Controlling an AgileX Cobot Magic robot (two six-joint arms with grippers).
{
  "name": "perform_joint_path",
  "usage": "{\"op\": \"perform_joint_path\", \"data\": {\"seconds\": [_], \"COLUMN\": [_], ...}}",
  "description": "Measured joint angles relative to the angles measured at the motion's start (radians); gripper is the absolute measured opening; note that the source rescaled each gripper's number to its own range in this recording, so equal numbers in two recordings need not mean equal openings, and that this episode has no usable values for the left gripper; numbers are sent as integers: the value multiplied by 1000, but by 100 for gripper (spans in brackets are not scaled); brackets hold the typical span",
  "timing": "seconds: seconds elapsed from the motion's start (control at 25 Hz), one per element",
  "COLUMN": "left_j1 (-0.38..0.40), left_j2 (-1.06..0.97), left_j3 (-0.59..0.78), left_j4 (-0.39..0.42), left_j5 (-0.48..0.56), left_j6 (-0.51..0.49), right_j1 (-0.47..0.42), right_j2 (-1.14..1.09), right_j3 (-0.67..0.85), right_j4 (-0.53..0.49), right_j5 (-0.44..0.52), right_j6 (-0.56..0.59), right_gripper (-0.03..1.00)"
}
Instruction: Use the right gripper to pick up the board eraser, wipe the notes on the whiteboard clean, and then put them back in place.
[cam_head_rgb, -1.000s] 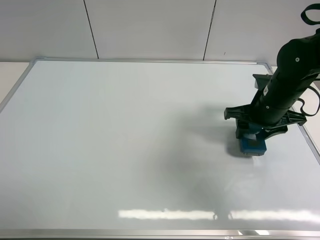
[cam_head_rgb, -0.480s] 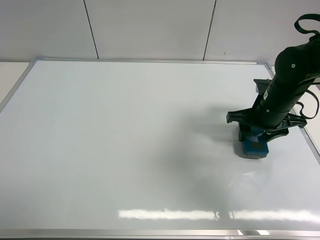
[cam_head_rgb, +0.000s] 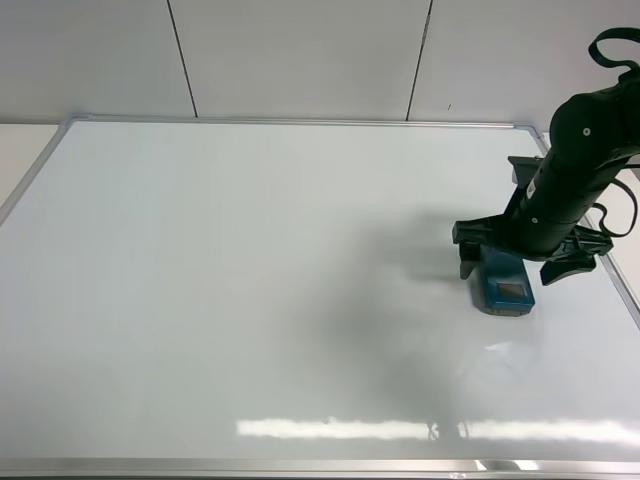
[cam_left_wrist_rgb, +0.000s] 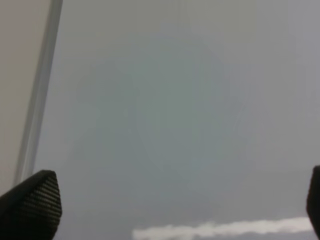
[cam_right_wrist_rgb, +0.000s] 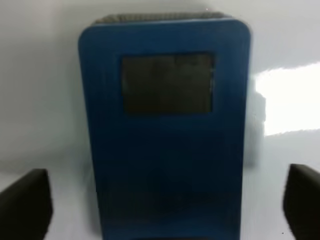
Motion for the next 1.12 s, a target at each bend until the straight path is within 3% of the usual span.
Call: {"op": "perform_joint_path", "data": {"seconds": [0.12,0.32,0.8,0.96,1.12], "left_j1": [0,0,0,0,0], "left_j2": [0,0,0,0,0], "left_j3": [0,0,0,0,0], "left_j4": [0,0,0,0,0], "left_j5": [0,0,0,0,0], "left_j6": [0,0,0,0,0], "right_j1": [0,-14,-327,-396,-410], "right_j2": [-26,-136,-710,-919,-1134], "right_j3": [1,0,-1,-1,-1], "right_j4": [-1,-8,-20,-20,-12], "right_j5": [0,2,135,205,289], "right_j6": [-6,-10,-126,-170,-225], "right_gripper": [98,99,99,99,100]}}
